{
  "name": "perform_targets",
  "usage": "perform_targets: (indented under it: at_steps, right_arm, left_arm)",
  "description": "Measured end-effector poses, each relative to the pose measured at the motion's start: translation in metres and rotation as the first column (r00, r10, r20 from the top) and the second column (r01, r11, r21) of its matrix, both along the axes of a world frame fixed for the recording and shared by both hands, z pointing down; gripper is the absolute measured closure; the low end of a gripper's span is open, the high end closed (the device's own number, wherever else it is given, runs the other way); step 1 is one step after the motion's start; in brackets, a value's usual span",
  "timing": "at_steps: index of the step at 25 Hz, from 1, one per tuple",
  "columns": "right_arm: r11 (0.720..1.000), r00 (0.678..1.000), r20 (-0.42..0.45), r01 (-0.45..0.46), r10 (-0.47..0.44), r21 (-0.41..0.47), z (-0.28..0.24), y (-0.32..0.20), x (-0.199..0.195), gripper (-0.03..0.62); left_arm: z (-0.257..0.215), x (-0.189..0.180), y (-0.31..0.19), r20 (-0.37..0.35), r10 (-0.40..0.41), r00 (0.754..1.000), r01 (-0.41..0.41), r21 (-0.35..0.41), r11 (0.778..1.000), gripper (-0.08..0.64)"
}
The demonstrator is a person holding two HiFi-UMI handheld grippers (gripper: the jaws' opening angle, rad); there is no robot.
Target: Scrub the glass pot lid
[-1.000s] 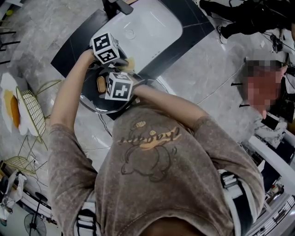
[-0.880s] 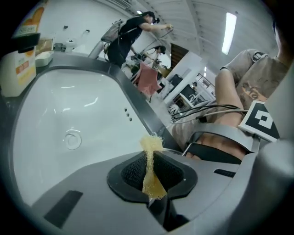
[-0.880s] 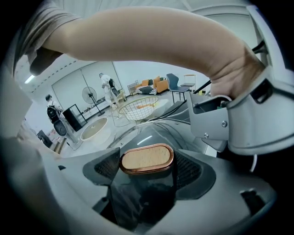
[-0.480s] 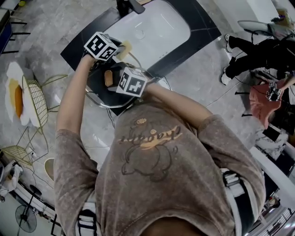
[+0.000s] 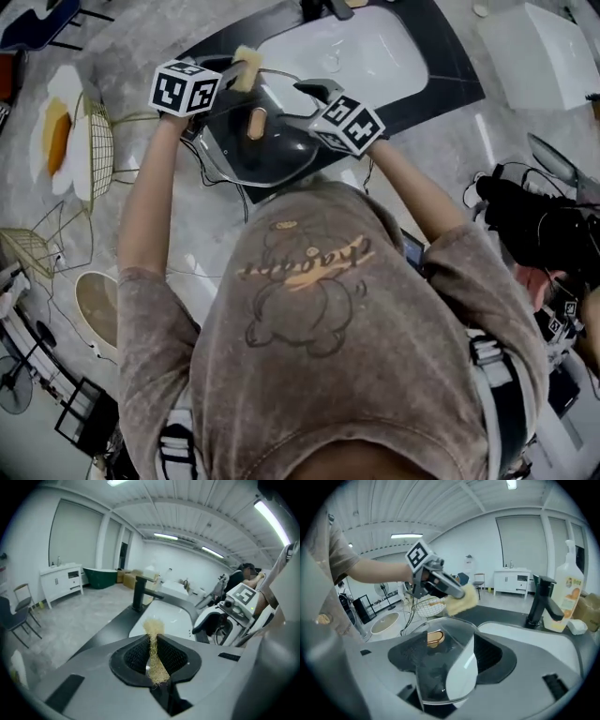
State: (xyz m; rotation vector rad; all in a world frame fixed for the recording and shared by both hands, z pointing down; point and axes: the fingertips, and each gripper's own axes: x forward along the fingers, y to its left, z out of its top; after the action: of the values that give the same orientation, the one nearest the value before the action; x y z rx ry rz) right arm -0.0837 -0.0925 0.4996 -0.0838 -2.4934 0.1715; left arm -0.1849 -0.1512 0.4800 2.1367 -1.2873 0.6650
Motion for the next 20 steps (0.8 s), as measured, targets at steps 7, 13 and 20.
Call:
perform_targets:
  at_steps: [7,13,20]
  right_arm:
    - [0.999,0.994,0.102,-0.041,0.038,0.028,-0.06,-0.027,0.009,0.319]
    - [0.999,0.985,0.172,0.01,-0.018,0.046,-0.1,-0.014,-0.007,0.324]
    - [0.999,0.95,0.312,0.003,-0.017,0.048,-0.141,0.009,-0.024,0.341]
  left_arm:
    - [-0.075,-0.026,0.073,0.083,-0.111,0.99,0.096,0.162,0.982,0.506]
    - [-0.103,-0.023,0.137,0.024,-0.222,0.975,0.211,0.221,0.952,0.506]
    - [-0.124,-0.024,0.166,-0.206,-0.483,0.851,0.524,0.386,0.759,0.506]
